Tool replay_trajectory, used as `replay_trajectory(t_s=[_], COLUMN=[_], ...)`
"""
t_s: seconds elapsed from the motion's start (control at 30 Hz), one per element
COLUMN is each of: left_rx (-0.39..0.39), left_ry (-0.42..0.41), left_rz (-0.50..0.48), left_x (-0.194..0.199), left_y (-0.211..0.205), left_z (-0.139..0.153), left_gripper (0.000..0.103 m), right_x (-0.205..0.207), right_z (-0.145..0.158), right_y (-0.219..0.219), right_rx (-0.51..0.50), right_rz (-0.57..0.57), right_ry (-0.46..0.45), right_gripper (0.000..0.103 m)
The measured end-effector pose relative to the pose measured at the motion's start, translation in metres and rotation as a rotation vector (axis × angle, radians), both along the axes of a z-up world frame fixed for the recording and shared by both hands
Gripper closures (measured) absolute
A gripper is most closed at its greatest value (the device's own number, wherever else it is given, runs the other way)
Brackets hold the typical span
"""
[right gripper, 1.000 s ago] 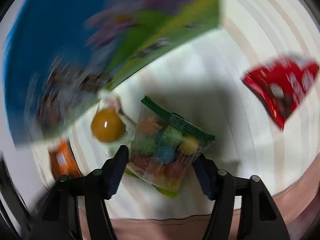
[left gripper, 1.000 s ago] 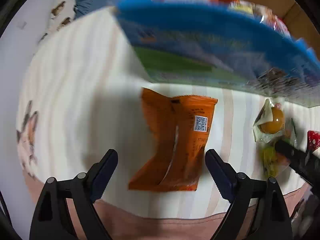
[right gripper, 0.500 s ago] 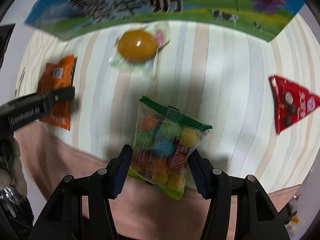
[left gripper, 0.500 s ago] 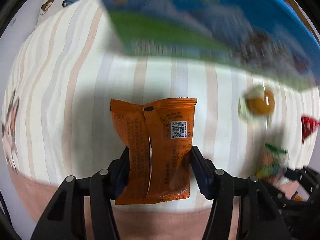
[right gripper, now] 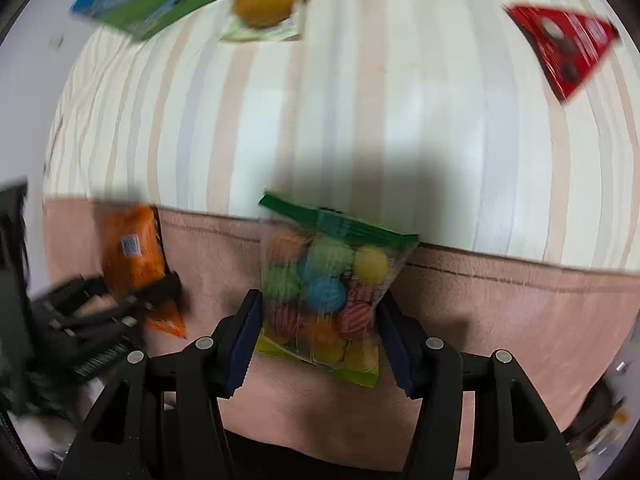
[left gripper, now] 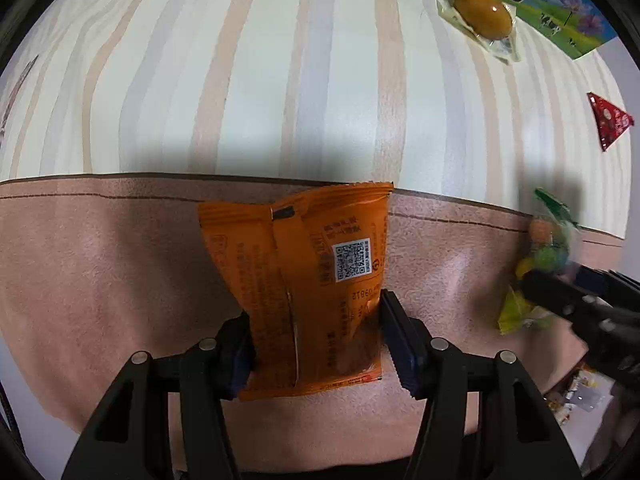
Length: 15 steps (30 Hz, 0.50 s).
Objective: Organize snacks
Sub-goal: 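Grasp the orange packet with left tool while right tool grasps candy bag, then carry both held packets into the box and open both tools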
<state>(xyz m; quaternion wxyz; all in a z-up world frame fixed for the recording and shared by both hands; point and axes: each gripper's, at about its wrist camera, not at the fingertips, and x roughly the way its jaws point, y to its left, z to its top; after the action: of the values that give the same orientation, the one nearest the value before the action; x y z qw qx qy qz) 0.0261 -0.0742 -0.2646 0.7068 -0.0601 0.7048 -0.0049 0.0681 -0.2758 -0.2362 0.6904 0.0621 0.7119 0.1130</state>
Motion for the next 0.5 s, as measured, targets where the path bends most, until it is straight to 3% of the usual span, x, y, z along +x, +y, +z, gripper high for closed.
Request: replay_trajectory(t_s=[0.17,0.37,0.5], left_rx=[-0.009,0.02,0.03], left_ry=[-0.002,-0.009,-0.045], left_rz=[0.017,0.005,-0.014], left_x=[0.001,0.007,0.011], left_y=[-0.008,0.002,-0.004], left_z=[-0.001,0.015,0.04], left_gripper=[0.048,0.051,0.052], right_x=[0.0,-0.029,-0.019], right_z=[0.001,0.003,0.006], right_y=[-0.028,-0.031,-0.018], right_rx=[0.072,0.031,0.022], right_rz=[-0.142,-0.149,-0.122], right_ry=[-0.016,-0.082,-0.104], right_gripper=[0.043,0.051,0.053])
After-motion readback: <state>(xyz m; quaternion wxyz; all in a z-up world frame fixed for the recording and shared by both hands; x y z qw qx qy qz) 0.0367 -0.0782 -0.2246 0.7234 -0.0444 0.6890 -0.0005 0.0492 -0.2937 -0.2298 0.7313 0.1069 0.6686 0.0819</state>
